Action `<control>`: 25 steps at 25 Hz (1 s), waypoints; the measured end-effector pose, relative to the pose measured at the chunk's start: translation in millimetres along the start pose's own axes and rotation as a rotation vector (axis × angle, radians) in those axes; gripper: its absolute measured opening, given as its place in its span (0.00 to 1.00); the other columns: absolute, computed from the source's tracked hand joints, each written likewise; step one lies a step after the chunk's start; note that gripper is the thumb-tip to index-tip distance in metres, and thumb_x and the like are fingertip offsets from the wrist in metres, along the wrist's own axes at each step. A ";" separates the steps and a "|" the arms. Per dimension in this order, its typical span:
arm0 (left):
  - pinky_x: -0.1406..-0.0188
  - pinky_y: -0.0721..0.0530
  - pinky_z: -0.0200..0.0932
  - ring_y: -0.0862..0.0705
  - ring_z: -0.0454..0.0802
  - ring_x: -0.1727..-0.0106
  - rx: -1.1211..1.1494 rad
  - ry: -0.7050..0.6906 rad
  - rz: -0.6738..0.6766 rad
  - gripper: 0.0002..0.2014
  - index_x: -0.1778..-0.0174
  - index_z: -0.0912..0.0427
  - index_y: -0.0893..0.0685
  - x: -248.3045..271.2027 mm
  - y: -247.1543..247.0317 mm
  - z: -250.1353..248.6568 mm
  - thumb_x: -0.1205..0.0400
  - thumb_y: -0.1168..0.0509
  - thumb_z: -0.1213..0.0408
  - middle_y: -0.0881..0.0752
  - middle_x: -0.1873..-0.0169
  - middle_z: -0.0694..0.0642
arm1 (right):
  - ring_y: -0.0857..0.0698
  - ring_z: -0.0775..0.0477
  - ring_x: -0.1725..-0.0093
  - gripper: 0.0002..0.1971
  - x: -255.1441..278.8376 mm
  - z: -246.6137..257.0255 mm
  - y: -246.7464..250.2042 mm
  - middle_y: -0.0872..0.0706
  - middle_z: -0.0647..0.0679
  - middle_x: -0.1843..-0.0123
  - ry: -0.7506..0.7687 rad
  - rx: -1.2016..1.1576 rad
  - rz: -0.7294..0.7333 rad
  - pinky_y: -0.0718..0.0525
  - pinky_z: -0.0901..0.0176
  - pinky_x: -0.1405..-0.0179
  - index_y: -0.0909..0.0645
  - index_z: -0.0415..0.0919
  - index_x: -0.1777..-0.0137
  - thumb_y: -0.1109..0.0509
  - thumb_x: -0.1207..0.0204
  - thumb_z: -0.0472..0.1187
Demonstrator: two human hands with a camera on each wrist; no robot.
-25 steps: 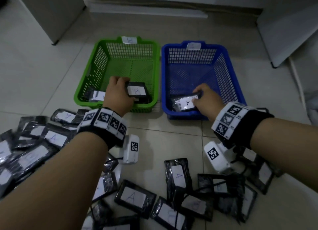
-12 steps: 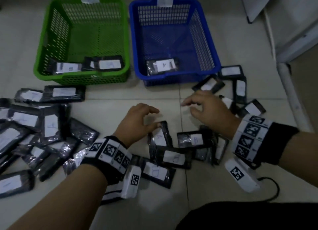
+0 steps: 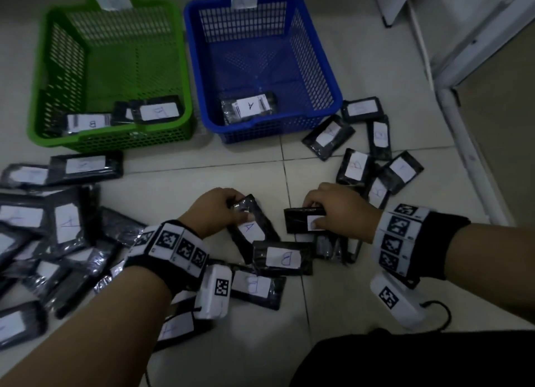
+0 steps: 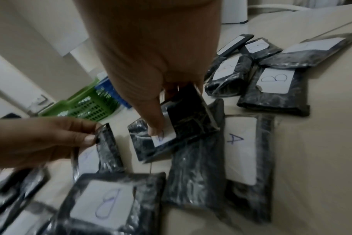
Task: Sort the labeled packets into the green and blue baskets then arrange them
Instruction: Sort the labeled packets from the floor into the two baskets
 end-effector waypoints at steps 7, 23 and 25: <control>0.55 0.13 0.49 0.14 0.55 0.57 0.511 0.018 -0.145 0.09 0.48 0.60 0.15 -1.4 57.8 -5.4 0.21 0.31 0.60 0.11 0.59 0.58 | 0.14 0.51 0.58 0.07 -31.3 8.3 56.4 0.11 0.47 0.58 0.021 -0.487 -0.180 0.21 0.61 0.58 0.19 0.52 0.50 0.26 0.26 0.43; 0.66 0.27 0.28 0.19 0.46 0.58 0.427 -0.206 -0.757 0.18 0.34 0.53 0.27 -71.0 117.6 -71.2 0.20 0.34 0.62 0.18 0.56 0.49 | 0.12 0.46 0.59 0.20 -77.5 16.9 139.9 0.14 0.49 0.48 0.000 -0.858 -0.562 0.11 0.47 0.70 0.27 0.59 0.39 0.34 0.23 0.35; 0.51 0.25 0.33 0.19 0.50 0.47 0.210 -0.207 -0.750 0.18 0.35 0.55 0.24 -80.7 112.0 -71.9 0.21 0.32 0.61 0.18 0.47 0.53 | 0.11 0.45 0.59 0.19 -80.2 17.4 138.1 0.14 0.50 0.48 0.007 -0.857 -0.536 0.11 0.48 0.71 0.24 0.58 0.37 0.33 0.23 0.35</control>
Point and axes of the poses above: each hand's wrist, its own x-axis away from the middle knuckle, its own y-axis out of the back of the hand, z = x × y, the point moved 5 cm from there along -x, towards the middle knuckle
